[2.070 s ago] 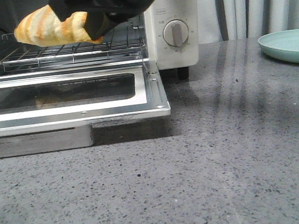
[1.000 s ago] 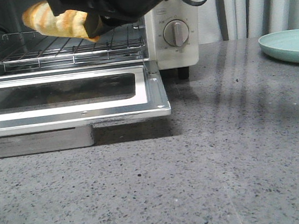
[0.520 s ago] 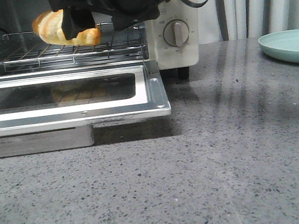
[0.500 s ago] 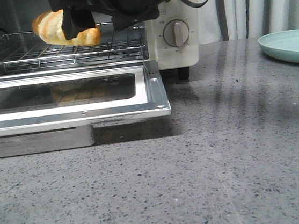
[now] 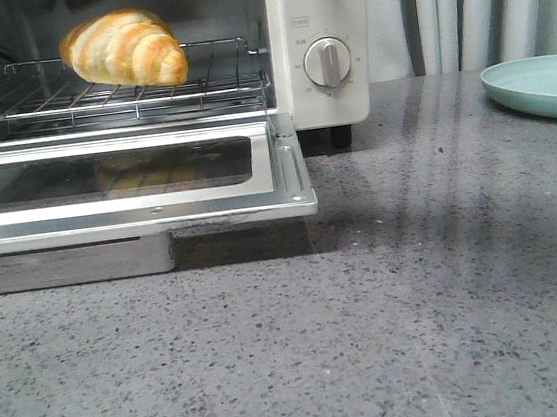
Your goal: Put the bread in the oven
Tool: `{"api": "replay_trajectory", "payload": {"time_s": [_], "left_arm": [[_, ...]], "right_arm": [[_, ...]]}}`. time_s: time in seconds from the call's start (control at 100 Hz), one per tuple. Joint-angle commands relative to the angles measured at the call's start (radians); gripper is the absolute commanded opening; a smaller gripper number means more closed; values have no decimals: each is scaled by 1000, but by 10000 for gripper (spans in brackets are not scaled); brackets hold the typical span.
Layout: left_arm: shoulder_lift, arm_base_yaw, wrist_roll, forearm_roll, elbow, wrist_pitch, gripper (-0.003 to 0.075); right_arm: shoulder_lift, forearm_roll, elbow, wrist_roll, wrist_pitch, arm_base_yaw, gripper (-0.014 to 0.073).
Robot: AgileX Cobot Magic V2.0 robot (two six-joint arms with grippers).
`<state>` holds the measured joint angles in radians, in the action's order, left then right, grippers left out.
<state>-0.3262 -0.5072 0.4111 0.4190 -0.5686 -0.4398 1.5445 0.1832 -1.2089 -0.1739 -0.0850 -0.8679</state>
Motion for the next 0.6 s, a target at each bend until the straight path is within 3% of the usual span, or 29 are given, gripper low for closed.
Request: {"api": "replay_trajectory", "payload": {"time_s": [0.0, 0.15, 0.34, 0.59], "left_arm": [[-8, -7, -5, -15, -27, 100, -22], [-8, -7, -5, -82, -27, 122, -22], [-8, -7, -5, -155, -11, 129, -22], [-8, -7, -5, -155, 34, 138, -22]], "right_arm": [[-120, -26, -11, -9, 60, -16, -16], [-302, -122, 72, -9, 54, -29, -41], [-624, -183, 296, -9, 32, -7, -41], [-992, -183, 513, -9, -181, 88, -41]]}}
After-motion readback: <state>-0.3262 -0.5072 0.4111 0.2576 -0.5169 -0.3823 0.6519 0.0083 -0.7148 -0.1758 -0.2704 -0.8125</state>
